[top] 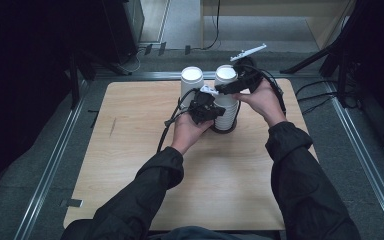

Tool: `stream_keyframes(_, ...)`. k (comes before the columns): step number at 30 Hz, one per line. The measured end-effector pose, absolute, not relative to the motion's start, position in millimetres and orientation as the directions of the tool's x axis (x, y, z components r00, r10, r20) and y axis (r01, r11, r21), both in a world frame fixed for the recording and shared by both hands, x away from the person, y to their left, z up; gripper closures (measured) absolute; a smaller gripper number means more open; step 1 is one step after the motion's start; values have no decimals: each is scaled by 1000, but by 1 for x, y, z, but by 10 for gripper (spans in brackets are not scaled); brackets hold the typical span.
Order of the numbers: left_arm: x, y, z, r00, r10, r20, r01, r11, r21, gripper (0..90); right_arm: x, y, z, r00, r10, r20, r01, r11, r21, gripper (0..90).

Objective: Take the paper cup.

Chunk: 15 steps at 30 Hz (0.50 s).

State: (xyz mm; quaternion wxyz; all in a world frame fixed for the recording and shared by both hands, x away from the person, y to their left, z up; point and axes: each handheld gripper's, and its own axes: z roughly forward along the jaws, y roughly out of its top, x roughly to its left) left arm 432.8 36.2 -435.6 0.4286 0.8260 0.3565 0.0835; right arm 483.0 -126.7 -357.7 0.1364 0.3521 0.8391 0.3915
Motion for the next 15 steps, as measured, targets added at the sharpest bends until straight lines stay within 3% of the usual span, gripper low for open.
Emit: stream_keyframes(15, 431, 36, -438, 727, 668, -162, 510, -366, 779, 896, 478, -121, -349, -695, 719, -10, 476, 471, 743, 226)
